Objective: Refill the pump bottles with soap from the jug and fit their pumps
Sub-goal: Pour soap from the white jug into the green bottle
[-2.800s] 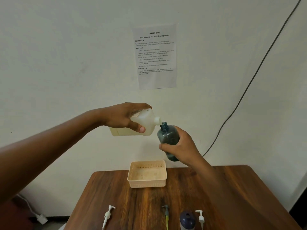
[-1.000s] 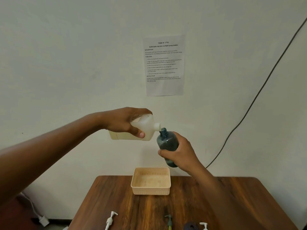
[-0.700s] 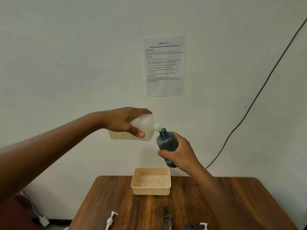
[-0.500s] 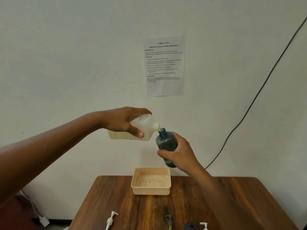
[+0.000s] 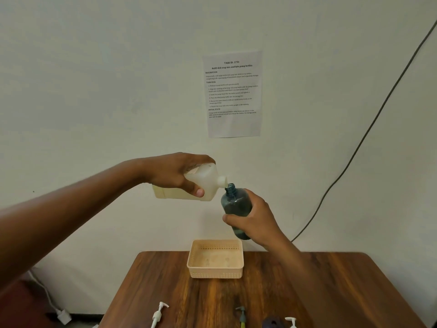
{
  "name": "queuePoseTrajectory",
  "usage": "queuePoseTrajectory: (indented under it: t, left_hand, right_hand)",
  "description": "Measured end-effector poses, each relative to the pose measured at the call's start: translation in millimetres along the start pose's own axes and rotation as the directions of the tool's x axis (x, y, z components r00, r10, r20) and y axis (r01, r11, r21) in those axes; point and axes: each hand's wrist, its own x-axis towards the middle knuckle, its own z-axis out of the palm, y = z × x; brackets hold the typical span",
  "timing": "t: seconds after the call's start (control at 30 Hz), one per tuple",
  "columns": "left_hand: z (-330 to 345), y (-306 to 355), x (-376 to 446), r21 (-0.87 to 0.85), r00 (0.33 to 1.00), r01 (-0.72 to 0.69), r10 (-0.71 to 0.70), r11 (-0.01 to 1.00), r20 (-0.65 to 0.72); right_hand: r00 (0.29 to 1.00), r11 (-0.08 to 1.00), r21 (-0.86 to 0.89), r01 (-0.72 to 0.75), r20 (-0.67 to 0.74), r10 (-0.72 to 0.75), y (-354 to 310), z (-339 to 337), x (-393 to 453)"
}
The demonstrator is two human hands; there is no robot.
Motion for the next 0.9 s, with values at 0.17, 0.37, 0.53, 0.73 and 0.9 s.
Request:
queuePoseTrajectory:
  t: [0.17,0.37,0.53,0.73,0.9]
  left_hand:
    - [-0.3,0.8,1.1,0.007,1.000,0.000,0.000,1.000,0.003]
    - [-0.9,2.4,2.3,0.021,1.000,0.007,-0.008,1.000,0.011]
    - [-1.0,2.9,4.4,0.030,1.000,0.007,-0.008,1.000,0.023]
    - [-1.4,1.9,4.7,0.028,1.000,0.006,-0.006,1.000,0.025]
    - [-1.5,-0.8,5.9,0.024,0.999,0.020,-0.021,1.000,0.031]
  right_hand:
    - [1.000,1.000,0.000,0.004,-0.003,-0.004,0.3,-0.7,-0.5]
    - [1.000,1.000,0.011,0.011,0.001,-0.011,-0.3,-1.3,-1.4]
    - [1.000,1.000,0.010,0.009,-0.005,-0.009,1.4,-1.3,-0.7]
    - [1.000,1.000,0.024,0.016,0.002,-0.016,-2.0,-2.8,-2.0]
    - [1.000,1.000,0.024,0.014,0.000,-0.014,-3.4,-1.7,-2.9]
